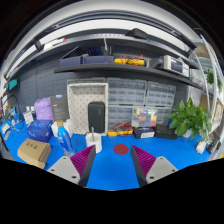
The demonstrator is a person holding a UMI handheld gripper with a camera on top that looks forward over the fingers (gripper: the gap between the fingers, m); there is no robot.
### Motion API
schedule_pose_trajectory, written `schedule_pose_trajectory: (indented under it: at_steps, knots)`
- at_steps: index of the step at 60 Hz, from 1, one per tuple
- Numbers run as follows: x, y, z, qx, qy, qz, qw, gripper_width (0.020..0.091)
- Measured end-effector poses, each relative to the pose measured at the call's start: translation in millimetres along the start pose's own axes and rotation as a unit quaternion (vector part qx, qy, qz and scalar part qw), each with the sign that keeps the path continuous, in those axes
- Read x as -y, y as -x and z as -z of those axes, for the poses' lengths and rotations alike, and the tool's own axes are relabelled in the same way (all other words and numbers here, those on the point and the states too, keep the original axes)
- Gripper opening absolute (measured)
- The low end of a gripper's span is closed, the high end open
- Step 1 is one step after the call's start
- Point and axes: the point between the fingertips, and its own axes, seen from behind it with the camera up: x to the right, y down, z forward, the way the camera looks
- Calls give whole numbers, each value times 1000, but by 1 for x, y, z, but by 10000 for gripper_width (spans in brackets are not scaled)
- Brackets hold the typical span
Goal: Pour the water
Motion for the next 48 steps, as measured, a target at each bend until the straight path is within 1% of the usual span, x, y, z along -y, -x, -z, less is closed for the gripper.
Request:
schedule_pose_trajectory:
  at_steps: [4,9,10,14,22,34,43,48]
  knots:
    - [-4,15,-8,7,1,4,1000,704]
    - [-13,40,-18,16,10,13,1000,706]
    - [-14,37,-14,19,13,15,1000,704]
    - [-22,69,-27,26,17,19,999,706]
    - [-40,122,-36,43,15,12,999,704]
    - [-71,210,-65,92,15,2,996,716]
    - [-75,230,-103,78,14,13,997,712]
    - [-67,234,-127,67,3,8,998,713]
